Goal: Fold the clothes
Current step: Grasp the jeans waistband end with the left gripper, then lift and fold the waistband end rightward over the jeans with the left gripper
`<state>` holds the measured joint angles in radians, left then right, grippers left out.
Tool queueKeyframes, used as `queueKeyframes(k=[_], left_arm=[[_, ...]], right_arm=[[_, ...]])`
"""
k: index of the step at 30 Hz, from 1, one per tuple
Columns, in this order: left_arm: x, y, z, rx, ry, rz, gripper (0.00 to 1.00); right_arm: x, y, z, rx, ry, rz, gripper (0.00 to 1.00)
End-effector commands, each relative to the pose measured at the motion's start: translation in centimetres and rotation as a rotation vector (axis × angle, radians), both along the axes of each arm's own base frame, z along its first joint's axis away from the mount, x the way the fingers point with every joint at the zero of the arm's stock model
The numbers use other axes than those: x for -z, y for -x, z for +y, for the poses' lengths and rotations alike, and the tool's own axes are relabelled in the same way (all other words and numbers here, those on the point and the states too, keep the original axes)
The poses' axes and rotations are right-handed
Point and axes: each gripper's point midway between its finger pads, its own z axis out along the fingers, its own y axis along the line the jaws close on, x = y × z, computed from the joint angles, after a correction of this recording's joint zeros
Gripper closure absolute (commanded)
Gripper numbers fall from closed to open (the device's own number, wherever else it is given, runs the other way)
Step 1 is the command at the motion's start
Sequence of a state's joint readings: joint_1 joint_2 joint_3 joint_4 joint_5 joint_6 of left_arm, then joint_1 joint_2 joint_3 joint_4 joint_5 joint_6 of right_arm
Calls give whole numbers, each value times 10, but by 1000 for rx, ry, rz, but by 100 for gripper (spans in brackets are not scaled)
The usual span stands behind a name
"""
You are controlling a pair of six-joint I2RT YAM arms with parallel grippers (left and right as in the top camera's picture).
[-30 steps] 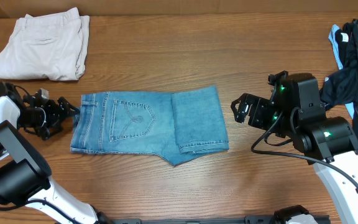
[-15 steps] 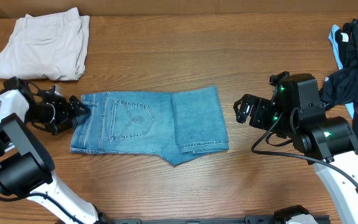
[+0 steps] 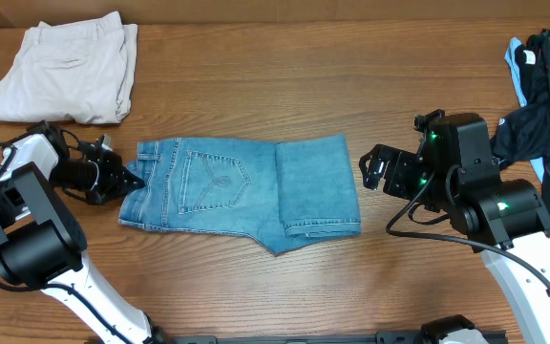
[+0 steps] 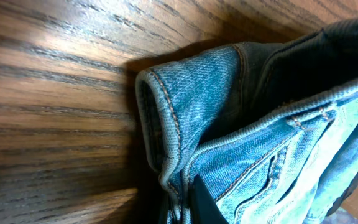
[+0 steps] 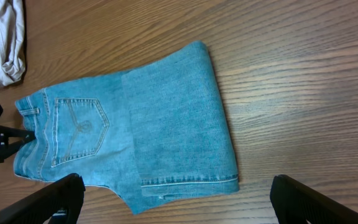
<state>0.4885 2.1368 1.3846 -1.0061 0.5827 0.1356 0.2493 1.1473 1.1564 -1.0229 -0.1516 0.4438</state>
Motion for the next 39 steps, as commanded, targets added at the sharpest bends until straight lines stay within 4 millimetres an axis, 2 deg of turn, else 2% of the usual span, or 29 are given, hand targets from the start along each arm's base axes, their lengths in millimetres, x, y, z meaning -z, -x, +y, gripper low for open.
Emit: queueKeyframes(k=[1, 5, 12, 17, 22, 24, 26, 30, 36, 39], left_arm=[[25, 21, -14, 31, 20, 112, 96], [13, 16, -9, 26, -1, 108, 96], [-27, 5, 32, -85, -211, 190, 96], [-81, -17, 47, -139, -288, 94, 96], [-140, -27, 41, -141, -350, -22, 96], [-157, -25, 37, -156, -391, -33, 96], [-177, -22, 26, -144, -429, -58, 96], [-197, -19, -8, -100, -434, -93, 96], [-200, -24, -75, 15, -438, -113, 96], [-197, -25, -97, 36, -487, -109, 96]], right_arm=[[-13, -3, -2, 2, 2, -41, 0], [-11, 1, -3, -12, 17, -29, 0], [-6, 4, -7, -6, 39, -9, 0], [-5, 3, -6, -6, 40, -2, 0], [-1, 1, -6, -6, 43, 9, 0], [1, -1, -5, -6, 44, 16, 0], [6, -4, -4, -6, 47, 30, 0], [17, -9, 2, -20, 31, 70, 0], [47, -16, 5, -24, 49, 170, 0], [57, -18, 5, -24, 57, 203, 0]])
